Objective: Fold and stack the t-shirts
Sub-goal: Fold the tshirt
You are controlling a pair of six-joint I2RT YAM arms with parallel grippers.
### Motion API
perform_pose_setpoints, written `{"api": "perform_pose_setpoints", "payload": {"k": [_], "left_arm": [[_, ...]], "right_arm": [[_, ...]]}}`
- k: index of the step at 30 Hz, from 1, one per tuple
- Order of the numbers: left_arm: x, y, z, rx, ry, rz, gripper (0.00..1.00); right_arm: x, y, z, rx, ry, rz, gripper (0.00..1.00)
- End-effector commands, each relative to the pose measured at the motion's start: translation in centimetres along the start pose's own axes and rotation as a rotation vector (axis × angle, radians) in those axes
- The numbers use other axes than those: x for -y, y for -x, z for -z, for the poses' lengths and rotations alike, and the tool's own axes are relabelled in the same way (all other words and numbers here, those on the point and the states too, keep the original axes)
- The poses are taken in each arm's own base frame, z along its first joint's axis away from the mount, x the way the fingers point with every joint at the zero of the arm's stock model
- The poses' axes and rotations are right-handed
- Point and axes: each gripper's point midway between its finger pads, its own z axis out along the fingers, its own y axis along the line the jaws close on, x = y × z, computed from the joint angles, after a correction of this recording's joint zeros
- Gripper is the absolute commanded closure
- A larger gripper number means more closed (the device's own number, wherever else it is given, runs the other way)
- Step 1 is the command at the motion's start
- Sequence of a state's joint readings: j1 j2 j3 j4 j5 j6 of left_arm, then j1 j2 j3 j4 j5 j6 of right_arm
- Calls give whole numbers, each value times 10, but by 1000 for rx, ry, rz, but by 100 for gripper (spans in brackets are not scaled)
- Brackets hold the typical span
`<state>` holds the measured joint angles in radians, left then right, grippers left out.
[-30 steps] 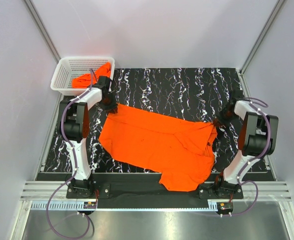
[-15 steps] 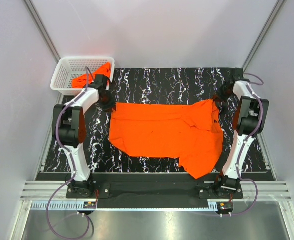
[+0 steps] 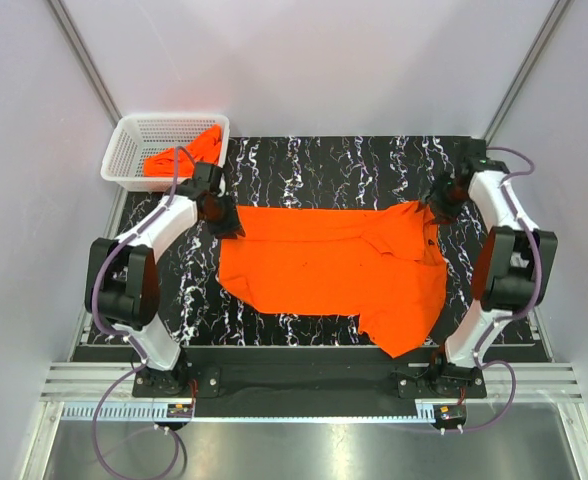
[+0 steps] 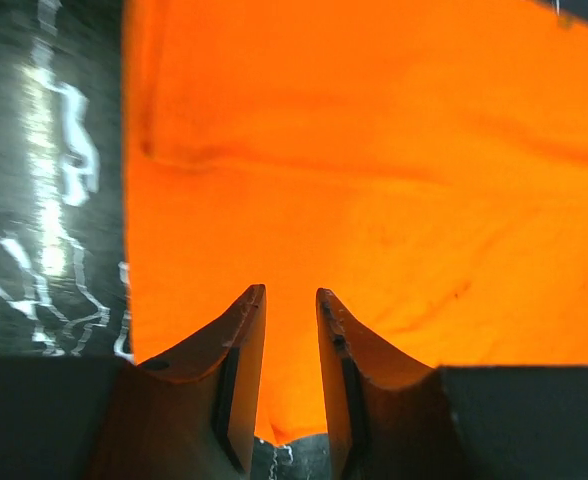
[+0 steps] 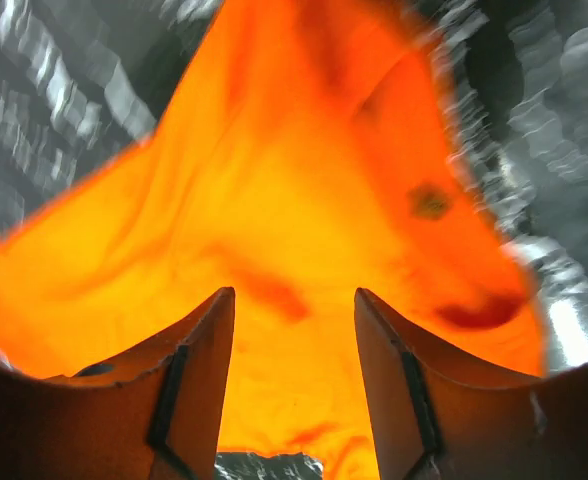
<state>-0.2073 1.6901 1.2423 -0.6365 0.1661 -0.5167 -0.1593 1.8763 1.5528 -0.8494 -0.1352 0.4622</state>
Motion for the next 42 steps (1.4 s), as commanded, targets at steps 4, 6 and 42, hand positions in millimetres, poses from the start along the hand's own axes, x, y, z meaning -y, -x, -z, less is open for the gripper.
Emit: {"api": "perform_pose_setpoints", "payload": {"k": [4,6,42], "left_arm": [[37,-6,14,4,-118,-57,69],[46,-10,15,-4,-138,-71,69],[64,-21,6,-41,-158,-137,70]], "right_arm": [[-67,-120,2,-131,185,256,39],[-68,-132,-9,-149,171,286,35],[-61,-124,-35,-105,-61,420,96]]}}
